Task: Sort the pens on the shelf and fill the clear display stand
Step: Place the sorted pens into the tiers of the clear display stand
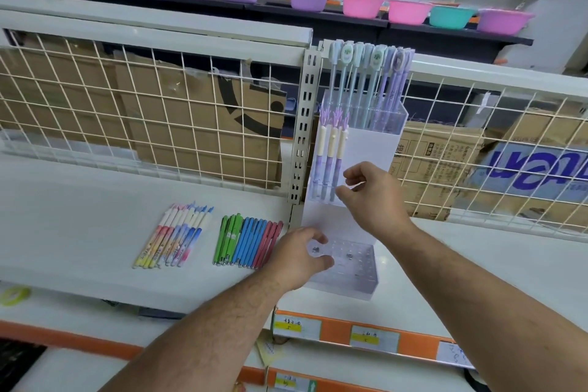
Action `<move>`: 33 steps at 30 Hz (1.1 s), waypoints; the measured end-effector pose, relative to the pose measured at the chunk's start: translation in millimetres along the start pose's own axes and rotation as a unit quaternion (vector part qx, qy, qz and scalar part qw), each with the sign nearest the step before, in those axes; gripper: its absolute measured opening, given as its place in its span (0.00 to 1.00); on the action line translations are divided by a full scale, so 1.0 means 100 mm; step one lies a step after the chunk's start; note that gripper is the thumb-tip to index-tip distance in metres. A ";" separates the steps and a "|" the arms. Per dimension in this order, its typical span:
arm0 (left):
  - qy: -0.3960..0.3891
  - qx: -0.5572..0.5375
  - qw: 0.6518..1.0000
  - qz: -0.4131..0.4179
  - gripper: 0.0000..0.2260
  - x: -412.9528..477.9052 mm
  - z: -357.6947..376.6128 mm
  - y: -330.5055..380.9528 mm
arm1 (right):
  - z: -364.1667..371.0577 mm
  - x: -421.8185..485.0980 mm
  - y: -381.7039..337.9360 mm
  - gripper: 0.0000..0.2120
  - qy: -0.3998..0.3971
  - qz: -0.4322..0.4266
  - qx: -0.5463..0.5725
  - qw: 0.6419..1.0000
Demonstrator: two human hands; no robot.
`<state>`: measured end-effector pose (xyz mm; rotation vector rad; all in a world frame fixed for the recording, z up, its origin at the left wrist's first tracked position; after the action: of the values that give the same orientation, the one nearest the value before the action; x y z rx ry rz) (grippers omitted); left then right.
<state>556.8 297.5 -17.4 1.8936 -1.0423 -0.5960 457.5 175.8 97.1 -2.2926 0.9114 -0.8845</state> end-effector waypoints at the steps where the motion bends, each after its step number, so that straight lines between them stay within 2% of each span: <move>1: 0.003 0.000 1.000 -0.001 0.13 0.00 0.00 0.00 | 0.01 -0.04 0.02 0.08 -0.001 -0.007 0.002 1.000; 10: 0.053 0.027 0.998 0.009 0.20 -0.08 -0.01 0.01 | 0.12 -0.30 0.25 0.07 -0.073 -0.028 -0.003 0.997; 15: 0.044 0.032 0.998 0.016 0.22 -0.16 -0.21 -0.13 | 0.28 -0.43 0.28 0.13 -0.119 -0.017 -0.017 0.993; 21: 0.085 0.022 0.996 0.025 0.17 -0.27 -0.83 -0.48 | 0.74 -0.54 -0.02 0.14 -0.148 -0.029 -0.037 0.988; 26: 0.123 0.074 0.989 0.016 0.16 -0.38 -1.49 -0.96 | 1.31 -0.62 -0.44 0.13 -0.170 -0.044 -0.055 0.983; 31: 0.209 0.076 0.974 -0.040 0.10 -0.45 -2.12 -1.47 | 1.79 -0.69 -0.79 0.15 -0.166 -0.038 -0.047 0.984; 33: 0.216 0.093 0.969 -0.078 0.09 -0.45 -2.30 -1.64 | 1.93 -0.70 -0.90 0.15 -0.163 -0.033 -0.044 0.985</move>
<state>770.6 485.9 -41.6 2.1564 -0.6877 -0.1562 593.6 327.2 3.4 -2.4596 0.7456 -0.4791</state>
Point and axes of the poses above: each hand's wrist, its own x-axis towards the middle knuckle, its own z-axis out of the palm, y = z × x, the point moved 1 cm from there along x, towards the middle knuckle
